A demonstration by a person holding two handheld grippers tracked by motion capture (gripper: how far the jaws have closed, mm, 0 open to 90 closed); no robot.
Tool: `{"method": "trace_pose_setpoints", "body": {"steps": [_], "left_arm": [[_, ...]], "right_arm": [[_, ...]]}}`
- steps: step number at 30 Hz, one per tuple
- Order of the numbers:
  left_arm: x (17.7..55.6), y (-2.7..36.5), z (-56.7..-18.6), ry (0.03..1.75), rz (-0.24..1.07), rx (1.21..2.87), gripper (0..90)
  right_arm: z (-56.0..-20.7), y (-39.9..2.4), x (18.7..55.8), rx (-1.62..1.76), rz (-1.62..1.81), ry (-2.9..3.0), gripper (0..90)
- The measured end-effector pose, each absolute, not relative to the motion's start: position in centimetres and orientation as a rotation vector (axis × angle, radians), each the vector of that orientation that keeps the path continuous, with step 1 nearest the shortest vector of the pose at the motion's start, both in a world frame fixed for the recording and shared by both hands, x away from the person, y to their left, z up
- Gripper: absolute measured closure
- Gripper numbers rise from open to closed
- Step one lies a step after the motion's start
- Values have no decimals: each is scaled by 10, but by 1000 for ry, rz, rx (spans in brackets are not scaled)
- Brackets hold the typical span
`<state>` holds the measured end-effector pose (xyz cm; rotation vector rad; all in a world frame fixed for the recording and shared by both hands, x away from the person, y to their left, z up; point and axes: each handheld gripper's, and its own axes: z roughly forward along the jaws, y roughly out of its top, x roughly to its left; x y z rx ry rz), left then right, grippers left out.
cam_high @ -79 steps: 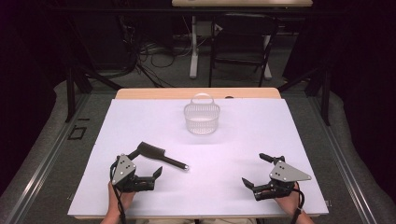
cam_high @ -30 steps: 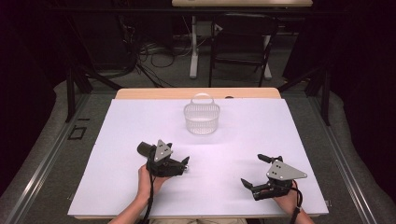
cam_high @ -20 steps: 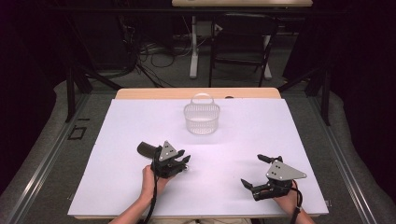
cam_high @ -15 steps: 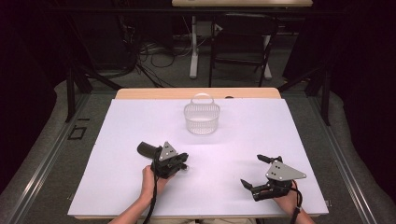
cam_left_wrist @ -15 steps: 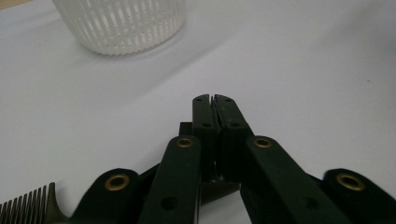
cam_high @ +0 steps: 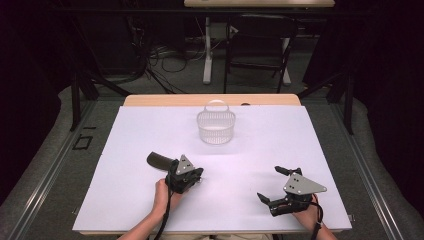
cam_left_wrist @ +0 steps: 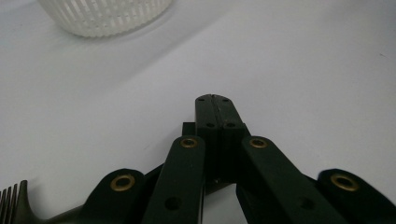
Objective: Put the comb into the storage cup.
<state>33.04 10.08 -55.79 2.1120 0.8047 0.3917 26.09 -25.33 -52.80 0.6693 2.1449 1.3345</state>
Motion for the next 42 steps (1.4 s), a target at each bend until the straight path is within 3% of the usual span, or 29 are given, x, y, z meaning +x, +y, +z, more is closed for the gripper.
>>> {"method": "trace_pose_setpoints", "body": {"steps": [42], "left_arm": [[324, 108, -552, 756, 291, 2252, 900]], "right_arm": [[-527, -257, 260, 680, 1340, 2132, 3]]}}
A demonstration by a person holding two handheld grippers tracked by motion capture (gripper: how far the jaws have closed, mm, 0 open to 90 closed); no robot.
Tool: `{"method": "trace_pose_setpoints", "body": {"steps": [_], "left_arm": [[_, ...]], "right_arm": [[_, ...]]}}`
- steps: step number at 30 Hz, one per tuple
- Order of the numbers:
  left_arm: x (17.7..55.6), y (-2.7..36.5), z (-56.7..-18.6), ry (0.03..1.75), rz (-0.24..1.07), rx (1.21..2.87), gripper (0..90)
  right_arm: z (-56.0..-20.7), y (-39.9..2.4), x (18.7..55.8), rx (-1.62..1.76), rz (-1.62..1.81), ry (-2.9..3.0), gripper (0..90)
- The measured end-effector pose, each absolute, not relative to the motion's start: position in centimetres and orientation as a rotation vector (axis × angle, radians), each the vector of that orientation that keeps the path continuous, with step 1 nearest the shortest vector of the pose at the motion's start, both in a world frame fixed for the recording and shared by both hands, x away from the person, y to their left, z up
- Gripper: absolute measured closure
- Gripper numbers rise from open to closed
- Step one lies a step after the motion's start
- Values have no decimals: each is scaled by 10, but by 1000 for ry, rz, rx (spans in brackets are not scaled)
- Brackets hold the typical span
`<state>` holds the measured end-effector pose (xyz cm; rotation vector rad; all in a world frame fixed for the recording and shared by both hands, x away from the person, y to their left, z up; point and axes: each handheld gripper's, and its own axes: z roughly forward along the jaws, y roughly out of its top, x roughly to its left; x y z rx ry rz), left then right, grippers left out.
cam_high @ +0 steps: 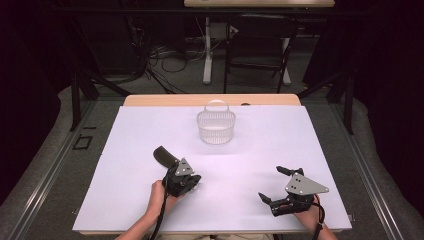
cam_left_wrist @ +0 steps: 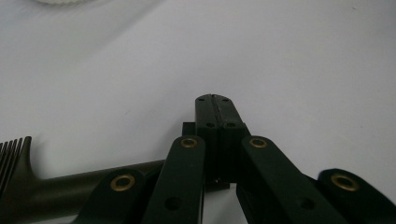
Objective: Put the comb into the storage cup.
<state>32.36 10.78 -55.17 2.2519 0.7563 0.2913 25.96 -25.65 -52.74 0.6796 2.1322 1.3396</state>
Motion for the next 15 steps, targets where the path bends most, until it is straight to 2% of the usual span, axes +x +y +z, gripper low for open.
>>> {"method": "trace_pose_setpoints", "body": {"steps": [15], "left_arm": [[319, 115, -550, 758, 240, 2278, 900]], "right_arm": [[-528, -257, 260, 687, 1327, 2141, 3]]}}
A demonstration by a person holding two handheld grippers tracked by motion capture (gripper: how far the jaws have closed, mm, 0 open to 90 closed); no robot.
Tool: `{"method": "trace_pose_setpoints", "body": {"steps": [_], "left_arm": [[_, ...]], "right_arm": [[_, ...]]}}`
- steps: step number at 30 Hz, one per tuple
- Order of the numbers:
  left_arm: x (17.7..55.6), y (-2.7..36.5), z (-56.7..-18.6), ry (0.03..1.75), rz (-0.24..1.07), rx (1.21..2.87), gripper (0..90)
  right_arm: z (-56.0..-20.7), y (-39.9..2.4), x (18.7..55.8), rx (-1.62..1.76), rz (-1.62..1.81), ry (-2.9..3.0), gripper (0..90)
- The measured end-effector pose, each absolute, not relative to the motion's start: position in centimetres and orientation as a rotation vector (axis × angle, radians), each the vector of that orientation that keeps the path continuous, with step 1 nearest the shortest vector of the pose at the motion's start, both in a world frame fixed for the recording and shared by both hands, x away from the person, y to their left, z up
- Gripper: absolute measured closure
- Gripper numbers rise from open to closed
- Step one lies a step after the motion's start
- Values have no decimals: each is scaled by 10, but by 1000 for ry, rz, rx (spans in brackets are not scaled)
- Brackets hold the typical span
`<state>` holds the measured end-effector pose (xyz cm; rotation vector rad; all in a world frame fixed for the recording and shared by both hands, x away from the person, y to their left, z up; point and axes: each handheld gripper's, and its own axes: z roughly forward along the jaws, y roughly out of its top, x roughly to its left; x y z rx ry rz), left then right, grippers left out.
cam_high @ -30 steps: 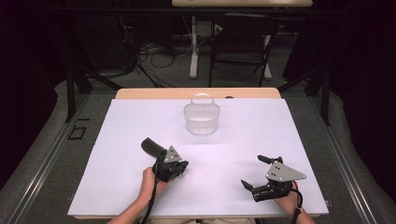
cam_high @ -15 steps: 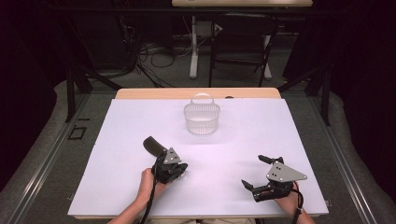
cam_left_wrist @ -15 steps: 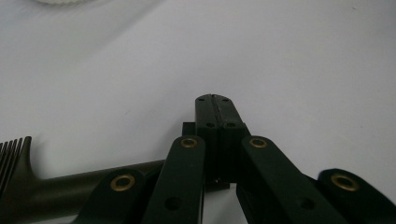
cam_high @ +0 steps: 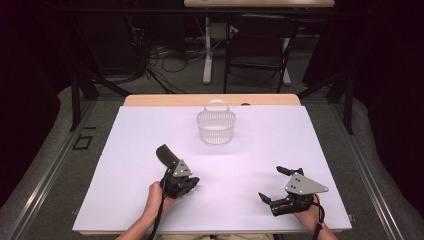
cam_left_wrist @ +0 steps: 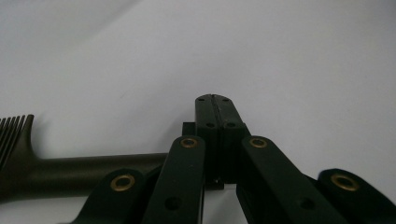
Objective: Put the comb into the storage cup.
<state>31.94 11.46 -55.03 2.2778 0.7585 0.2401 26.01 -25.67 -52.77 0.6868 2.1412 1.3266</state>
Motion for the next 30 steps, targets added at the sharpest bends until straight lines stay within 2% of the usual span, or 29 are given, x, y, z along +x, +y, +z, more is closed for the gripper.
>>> {"method": "trace_pose_setpoints", "body": {"steps": [30], "left_arm": [[315, 134, -547, 795, 181, 2331, 900]], "right_arm": [[-526, -257, 259, 679, 1328, 2141, 4]]}}
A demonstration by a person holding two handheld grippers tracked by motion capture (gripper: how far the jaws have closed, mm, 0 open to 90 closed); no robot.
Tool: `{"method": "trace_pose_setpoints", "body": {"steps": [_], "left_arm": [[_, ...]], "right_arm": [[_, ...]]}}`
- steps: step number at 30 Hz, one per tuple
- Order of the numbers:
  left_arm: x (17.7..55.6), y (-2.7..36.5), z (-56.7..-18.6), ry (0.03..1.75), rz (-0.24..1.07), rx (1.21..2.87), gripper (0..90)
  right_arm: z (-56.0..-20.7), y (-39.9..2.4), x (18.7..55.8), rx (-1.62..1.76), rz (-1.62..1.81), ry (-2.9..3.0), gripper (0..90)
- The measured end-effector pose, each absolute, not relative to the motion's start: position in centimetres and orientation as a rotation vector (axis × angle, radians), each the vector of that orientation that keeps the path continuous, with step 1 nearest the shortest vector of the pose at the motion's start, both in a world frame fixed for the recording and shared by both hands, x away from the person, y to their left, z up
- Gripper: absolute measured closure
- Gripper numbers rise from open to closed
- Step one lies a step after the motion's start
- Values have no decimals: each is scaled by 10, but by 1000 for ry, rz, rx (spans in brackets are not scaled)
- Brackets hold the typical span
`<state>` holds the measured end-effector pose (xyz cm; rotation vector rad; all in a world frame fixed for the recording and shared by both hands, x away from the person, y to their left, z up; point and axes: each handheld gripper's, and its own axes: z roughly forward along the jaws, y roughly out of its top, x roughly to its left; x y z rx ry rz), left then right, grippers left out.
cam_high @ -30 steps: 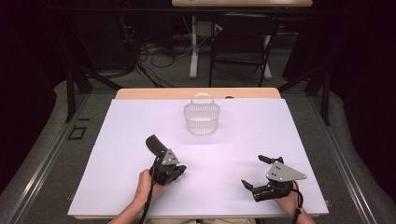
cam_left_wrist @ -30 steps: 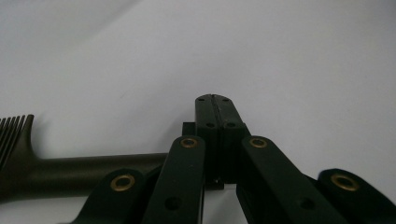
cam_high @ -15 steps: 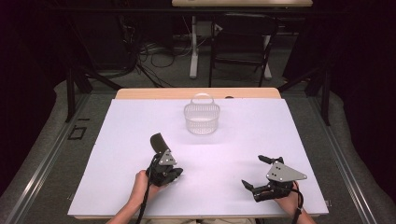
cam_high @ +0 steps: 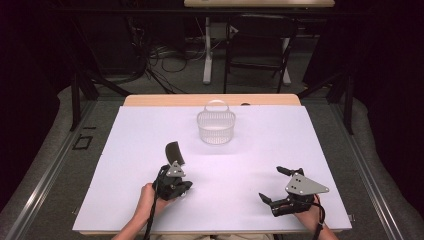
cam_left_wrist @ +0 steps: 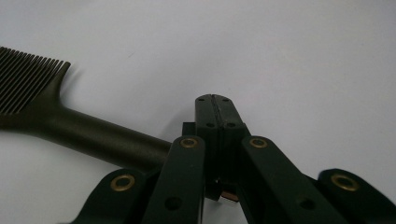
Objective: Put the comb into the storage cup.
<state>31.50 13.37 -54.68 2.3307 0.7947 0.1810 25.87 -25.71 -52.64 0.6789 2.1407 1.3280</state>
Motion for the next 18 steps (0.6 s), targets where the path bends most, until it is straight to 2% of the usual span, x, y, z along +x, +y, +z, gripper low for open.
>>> {"method": "trace_pose_setpoints", "body": {"steps": [18], "left_arm": [[316, 143, -546, 842, 197, 2358, 900]], "right_arm": [[-526, -257, 258, 670, 1334, 2147, 4]]}}
